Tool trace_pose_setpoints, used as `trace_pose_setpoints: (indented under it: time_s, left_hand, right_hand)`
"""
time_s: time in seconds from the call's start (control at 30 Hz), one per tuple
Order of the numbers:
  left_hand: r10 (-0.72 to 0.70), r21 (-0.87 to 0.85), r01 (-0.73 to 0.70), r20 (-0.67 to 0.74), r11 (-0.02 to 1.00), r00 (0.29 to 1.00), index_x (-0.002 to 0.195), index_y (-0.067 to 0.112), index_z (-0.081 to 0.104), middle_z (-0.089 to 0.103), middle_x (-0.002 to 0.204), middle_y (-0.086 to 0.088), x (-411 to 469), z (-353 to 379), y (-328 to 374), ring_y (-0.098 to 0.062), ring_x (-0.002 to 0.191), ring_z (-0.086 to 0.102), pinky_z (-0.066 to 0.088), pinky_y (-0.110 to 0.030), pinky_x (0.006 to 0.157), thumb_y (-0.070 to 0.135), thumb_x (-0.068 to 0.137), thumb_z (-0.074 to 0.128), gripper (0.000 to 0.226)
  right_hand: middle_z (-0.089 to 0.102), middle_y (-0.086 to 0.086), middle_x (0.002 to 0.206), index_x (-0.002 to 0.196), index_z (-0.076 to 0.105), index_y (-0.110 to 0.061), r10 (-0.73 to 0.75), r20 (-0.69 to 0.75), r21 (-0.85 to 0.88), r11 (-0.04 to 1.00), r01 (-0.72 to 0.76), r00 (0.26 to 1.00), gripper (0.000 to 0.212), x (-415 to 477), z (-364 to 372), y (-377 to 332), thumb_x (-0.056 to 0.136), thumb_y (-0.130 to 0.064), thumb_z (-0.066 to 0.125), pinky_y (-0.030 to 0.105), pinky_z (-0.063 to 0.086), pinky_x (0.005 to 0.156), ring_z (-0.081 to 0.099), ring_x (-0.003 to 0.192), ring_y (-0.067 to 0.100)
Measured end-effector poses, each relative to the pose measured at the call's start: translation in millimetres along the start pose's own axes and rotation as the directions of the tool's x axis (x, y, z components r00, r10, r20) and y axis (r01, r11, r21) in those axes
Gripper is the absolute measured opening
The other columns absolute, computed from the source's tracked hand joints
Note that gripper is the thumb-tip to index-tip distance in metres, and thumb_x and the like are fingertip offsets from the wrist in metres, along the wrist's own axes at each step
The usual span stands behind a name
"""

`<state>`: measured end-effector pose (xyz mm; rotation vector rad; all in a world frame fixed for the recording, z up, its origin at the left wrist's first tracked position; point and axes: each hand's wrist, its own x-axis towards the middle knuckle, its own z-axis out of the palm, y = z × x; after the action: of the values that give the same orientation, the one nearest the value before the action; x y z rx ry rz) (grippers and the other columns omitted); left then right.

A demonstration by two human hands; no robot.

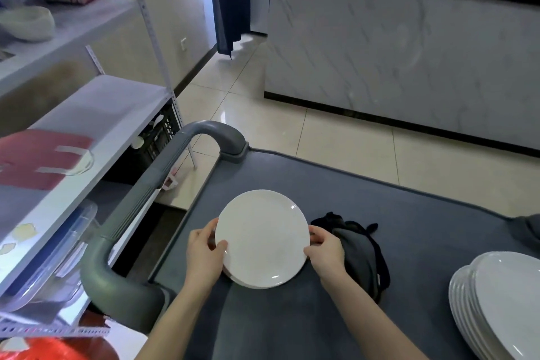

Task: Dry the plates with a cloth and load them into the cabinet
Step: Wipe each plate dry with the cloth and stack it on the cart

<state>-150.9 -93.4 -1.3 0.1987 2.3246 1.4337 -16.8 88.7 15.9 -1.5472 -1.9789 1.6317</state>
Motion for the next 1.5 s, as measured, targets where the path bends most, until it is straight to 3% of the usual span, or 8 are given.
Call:
trace_pose_setpoints:
  time_s: [0.33,0.57,0.73,0.93,1.07,1.23,1.33,1.5]
  left_hand:
    - [0.003,0.05,-0.002,-0.025,0.999,1.0,0.128,0.02,0.059,0.039,0.111,-0.004,-7,-1,-1,-0.012,0.089,0.053,0.038,-0.026,0.092,0.003,0.088,0.061,0.044]
    - [-0.016,0.081,0.023,-0.09,0.996,0.996,0.142,0.014,0.05,0.035,0.115,-0.004,-16,8,6,-0.018,0.095,0.047,0.034,-0.026,0.095,0.008,0.091,0.06,0.053]
    - [0.167,0.105,-0.152,-0.15,0.983,0.975,0.126,0.021,0.061,0.039,0.112,0.001,-30,39,37,-0.015,0.1,0.046,0.038,-0.03,0.096,0.005,0.089,0.061,0.041]
    - [0.341,0.026,-0.348,0.149,0.937,0.928,0.106,0.032,0.066,0.064,0.093,0.011,-67,122,90,-0.004,0.081,0.059,0.047,-0.023,0.077,0.014,0.091,0.061,0.024]
    - [0.409,0.007,-0.445,0.382,0.896,0.829,0.1,0.032,0.068,0.066,0.088,0.013,-103,187,123,0.005,0.081,0.059,0.046,-0.015,0.075,0.016,0.091,0.063,0.019]
    - [0.378,0.017,-0.494,0.622,0.869,0.686,0.115,0.024,0.067,0.066,0.097,0.009,-149,261,150,-0.001,0.088,0.06,0.051,-0.024,0.084,0.022,0.094,0.063,0.022]
    - [0.305,0.061,-0.48,0.7,0.875,0.646,0.123,0.021,0.062,0.063,0.105,0.006,-172,297,158,-0.006,0.094,0.061,0.048,-0.024,0.088,0.023,0.092,0.065,0.032]
    - [0.263,0.122,-0.468,0.693,0.875,0.672,0.126,0.023,0.058,0.05,0.109,0.005,-191,328,156,-0.005,0.092,0.057,0.041,-0.019,0.082,0.021,0.087,0.068,0.04]
  right_hand:
    - [0.072,-0.001,0.074,0.071,0.067,-0.044,-0.1,0.003,-0.043,0.994,0.1,0.995,0.057,-4,2,2,0.069,0.01,0.051,0.036,0.055,0.07,0.059,0.065,0.016]
    - [0.069,-0.003,0.092,0.114,0.069,-0.015,-0.103,0.094,-0.058,0.992,0.109,0.99,0.037,-5,-16,0,0.081,0.001,0.062,0.036,0.055,0.088,0.066,0.09,0.023]
    - [0.068,-0.007,0.097,0.12,0.067,-0.02,-0.183,0.049,-0.039,0.982,0.185,0.982,0.032,-14,-64,1,0.091,-0.008,0.063,0.016,0.048,0.074,0.062,0.083,0.006]
    - [0.071,-0.003,0.099,0.11,0.071,-0.019,-0.277,-0.126,-0.15,0.955,0.257,0.953,0.027,-34,-169,18,0.089,-0.004,0.064,0.011,0.046,0.08,0.065,0.09,0.009]
    - [0.07,-0.003,0.097,0.108,0.071,-0.02,-0.266,-0.294,-0.184,0.958,0.219,0.918,0.026,-49,-237,45,0.089,-0.004,0.063,0.013,0.045,0.078,0.063,0.084,0.006]
    - [0.063,0.0,0.114,0.12,0.066,-0.022,-0.243,-0.457,-0.331,0.939,0.09,0.855,0.033,-66,-316,93,0.088,-0.012,0.065,0.024,0.042,0.085,0.058,0.092,0.01]
    - [0.051,0.007,0.128,0.133,0.057,-0.02,-0.176,-0.529,-0.426,0.901,-0.081,0.83,0.047,-72,-353,122,0.088,-0.019,0.067,0.033,0.039,0.101,0.047,0.119,0.025]
    - [0.04,0.006,0.134,0.145,0.04,-0.019,-0.073,-0.55,-0.448,0.866,-0.22,0.832,0.063,-72,-379,151,0.087,-0.024,0.065,0.033,0.038,0.1,0.035,0.122,0.026]
